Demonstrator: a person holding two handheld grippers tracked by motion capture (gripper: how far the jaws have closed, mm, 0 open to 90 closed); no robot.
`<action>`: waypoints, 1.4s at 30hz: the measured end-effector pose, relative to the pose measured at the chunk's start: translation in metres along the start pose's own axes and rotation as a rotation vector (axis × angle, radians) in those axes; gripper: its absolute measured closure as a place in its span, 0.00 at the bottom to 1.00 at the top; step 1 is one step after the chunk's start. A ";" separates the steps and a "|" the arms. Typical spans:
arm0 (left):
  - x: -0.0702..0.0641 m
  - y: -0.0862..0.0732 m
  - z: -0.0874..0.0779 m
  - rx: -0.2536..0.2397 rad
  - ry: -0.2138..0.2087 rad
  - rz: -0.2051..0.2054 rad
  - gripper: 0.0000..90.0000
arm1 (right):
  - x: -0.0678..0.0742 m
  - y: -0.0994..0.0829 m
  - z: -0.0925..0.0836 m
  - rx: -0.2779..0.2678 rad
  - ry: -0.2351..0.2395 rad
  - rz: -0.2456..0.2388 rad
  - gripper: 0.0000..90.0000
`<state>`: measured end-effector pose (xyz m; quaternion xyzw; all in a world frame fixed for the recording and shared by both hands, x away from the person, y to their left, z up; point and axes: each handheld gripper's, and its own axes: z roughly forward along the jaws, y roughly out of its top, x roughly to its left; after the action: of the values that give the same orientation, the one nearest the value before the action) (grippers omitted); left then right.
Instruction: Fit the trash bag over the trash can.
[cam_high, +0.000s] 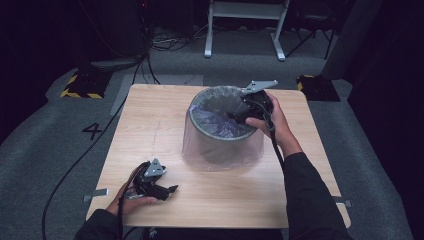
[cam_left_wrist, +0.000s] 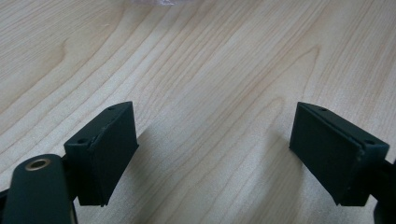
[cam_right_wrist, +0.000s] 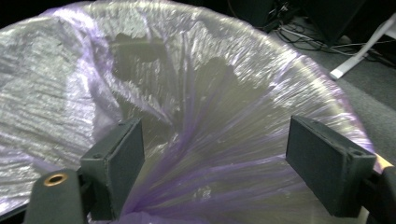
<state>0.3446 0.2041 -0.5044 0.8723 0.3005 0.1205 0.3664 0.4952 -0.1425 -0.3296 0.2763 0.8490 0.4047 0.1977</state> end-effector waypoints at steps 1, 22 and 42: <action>0.000 0.000 0.000 0.000 0.000 0.000 0.16 | 0.000 0.000 0.001 0.014 0.003 -0.004 0.22; 0.000 0.000 0.000 0.001 0.000 0.001 0.16 | 0.016 0.001 0.005 0.096 0.065 -0.161 0.25; 0.000 0.000 0.000 0.001 0.000 0.001 0.16 | 0.017 0.012 0.021 0.364 0.091 -0.172 0.23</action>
<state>0.3446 0.2041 -0.5044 0.8725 0.3003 0.1207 0.3661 0.4972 -0.1139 -0.3346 0.2155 0.9366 0.2384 0.1397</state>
